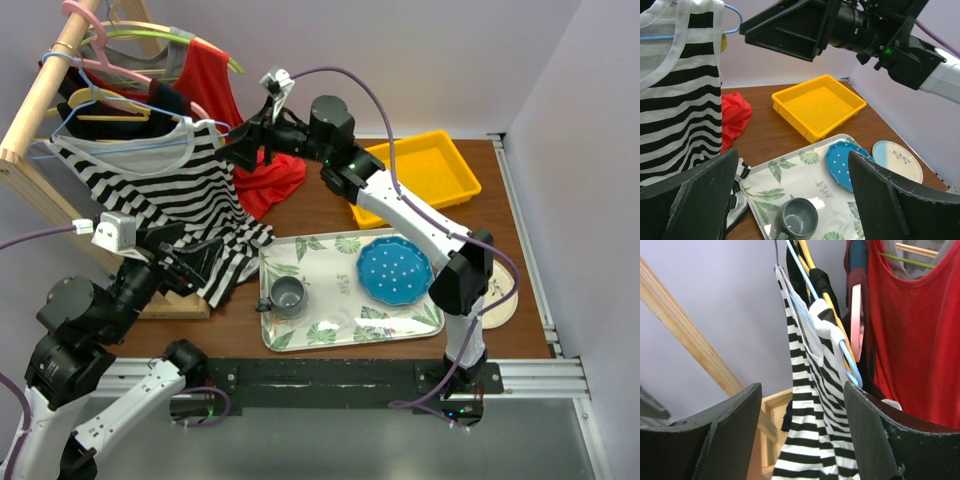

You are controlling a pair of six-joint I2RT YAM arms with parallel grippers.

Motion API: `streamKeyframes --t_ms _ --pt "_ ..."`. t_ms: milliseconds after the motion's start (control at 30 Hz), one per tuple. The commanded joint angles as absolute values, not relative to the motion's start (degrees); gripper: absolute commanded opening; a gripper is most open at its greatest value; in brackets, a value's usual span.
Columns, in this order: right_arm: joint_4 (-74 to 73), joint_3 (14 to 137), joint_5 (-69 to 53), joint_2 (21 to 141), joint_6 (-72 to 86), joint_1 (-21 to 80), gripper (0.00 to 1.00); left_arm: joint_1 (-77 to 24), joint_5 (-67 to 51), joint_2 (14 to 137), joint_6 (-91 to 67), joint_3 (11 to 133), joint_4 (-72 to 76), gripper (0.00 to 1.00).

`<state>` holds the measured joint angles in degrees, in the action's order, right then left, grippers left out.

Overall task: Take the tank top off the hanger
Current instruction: Pick up the hanger from the clothesline.

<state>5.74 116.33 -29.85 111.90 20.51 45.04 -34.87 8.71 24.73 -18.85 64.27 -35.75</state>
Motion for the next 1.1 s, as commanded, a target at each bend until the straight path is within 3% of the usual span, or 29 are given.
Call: streamKeyframes --t_ms 0,233,600,1067 --pt "13.7 119.4 -34.4 113.0 15.4 45.3 0.70 -34.5 7.0 24.0 -16.4 65.7 -37.9 0.96" --pt "25.0 110.1 -36.9 109.4 12.3 45.6 0.72 -34.5 8.7 22.9 -16.1 65.4 -38.8 0.96" --pt "18.1 112.3 -33.3 109.5 0.4 45.6 0.82 -34.6 8.8 22.9 -15.4 65.1 -38.3 0.97" --pt "13.4 118.8 -33.0 113.9 -5.4 45.6 0.87 -34.6 8.8 23.6 -14.6 64.5 -37.4 0.97"
